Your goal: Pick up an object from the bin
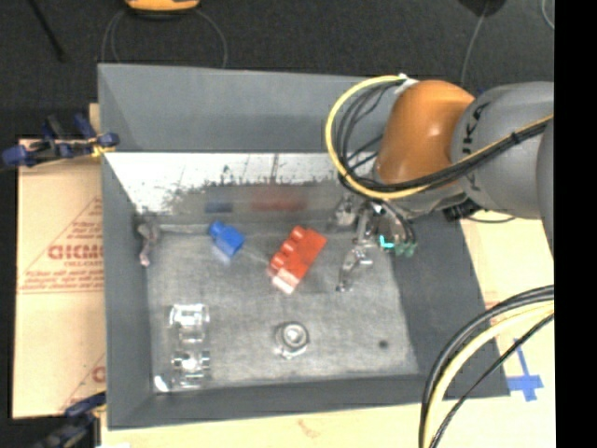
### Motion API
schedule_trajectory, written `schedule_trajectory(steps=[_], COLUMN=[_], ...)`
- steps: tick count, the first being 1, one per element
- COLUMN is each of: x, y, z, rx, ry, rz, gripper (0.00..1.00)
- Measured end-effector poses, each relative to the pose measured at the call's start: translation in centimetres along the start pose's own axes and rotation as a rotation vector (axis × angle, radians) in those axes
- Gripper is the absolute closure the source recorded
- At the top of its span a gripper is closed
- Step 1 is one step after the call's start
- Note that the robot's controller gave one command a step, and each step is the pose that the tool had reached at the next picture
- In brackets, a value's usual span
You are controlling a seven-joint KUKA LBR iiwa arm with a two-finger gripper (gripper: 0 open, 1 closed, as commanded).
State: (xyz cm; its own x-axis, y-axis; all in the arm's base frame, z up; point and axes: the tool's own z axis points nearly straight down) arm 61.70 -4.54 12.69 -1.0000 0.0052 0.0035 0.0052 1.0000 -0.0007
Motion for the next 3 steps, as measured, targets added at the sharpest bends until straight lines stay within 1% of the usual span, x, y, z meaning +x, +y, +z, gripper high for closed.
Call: schedule_trajectory(steps=[1, 2, 3], x=[-2.3, -2.2, -1.9], y=[1.9, 2.6, 4.4], z=[5.3, 1.1, 4.8], rx=[-0.003, 0.001, 0.002], ry=[-0.011, -0.013, -0.009], rz=[0.041, -0.008, -0.069], gripper=[0.0, 0.0, 0.0])
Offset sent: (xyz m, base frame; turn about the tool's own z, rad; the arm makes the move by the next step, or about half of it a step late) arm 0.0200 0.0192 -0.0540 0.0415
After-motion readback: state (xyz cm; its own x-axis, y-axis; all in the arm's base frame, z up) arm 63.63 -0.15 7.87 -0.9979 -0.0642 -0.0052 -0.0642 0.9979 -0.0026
